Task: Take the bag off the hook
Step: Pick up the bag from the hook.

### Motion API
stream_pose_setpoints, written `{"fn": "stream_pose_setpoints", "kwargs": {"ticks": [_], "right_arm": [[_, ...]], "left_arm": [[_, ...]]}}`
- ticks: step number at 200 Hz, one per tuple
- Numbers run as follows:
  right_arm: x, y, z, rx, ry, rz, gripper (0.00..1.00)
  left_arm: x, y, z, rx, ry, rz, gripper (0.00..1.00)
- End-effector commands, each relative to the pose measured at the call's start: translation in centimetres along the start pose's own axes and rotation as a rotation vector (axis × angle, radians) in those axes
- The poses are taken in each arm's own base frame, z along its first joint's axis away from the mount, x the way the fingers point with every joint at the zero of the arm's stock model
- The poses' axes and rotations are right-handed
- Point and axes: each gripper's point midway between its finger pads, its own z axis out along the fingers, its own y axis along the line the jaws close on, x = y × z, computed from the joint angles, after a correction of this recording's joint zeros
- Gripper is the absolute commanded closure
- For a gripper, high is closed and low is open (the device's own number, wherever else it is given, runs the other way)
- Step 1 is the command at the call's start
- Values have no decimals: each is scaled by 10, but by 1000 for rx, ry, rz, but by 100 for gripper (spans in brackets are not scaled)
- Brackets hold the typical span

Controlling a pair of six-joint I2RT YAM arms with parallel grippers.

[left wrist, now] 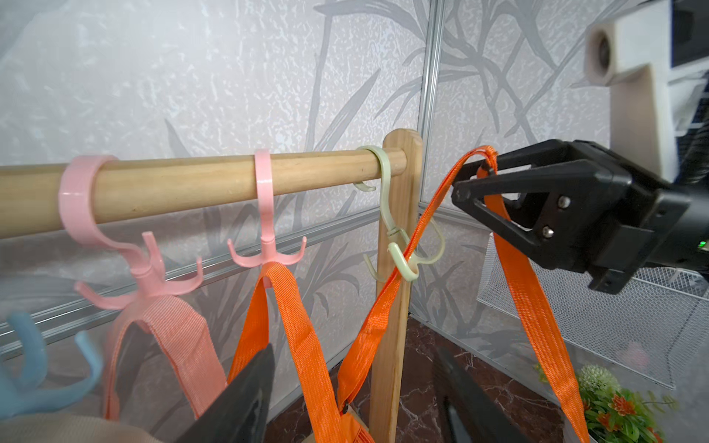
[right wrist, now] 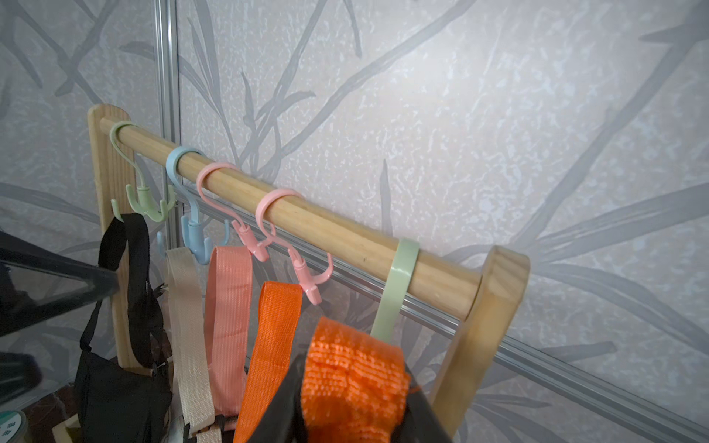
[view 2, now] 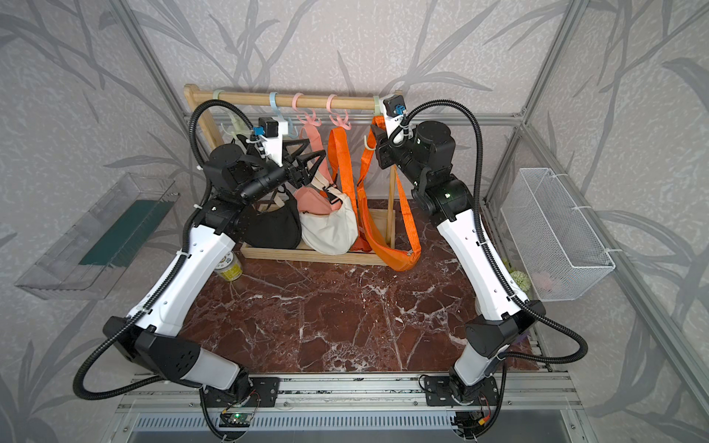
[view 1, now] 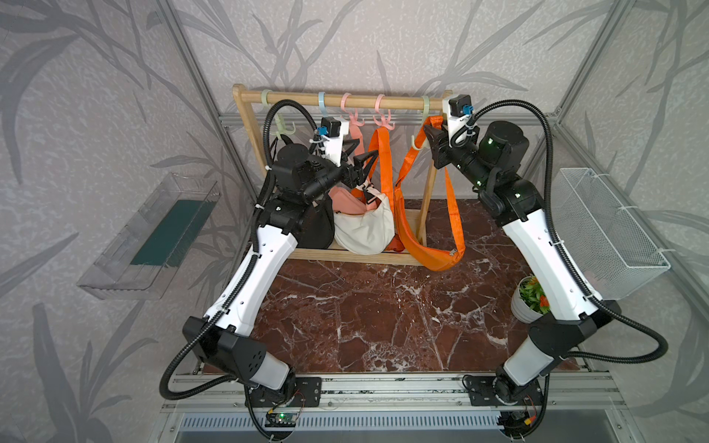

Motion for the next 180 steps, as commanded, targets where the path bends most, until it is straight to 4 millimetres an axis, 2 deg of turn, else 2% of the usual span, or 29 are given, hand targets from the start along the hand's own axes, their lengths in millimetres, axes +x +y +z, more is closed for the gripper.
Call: {"fn": "stream_pose_setpoints", "kwargs": {"ticks": [1, 33, 99, 119, 143, 180], "right_arm": [[-6, 5, 9, -23, -9, -47, 87], [-11, 2, 22, -15, -17, -74, 87], [-8, 6, 50, 17, -31, -95, 87], [-2, -5, 58, 110, -5, -118, 87], [1, -22, 60, 228, 19, -120, 87], [-11, -33, 53, 289, -1, -152, 87]], "left_arm": [[-1, -4, 10, 44, 29, -6, 32], [-8, -3, 20, 59, 5, -17, 32], [-3, 0, 26, 47, 13, -9, 32], [-4, 0, 26, 41, 8, -4, 32], [-1, 11, 31, -5, 10, 0, 32], [6, 13, 41, -5, 15, 2, 35]]}}
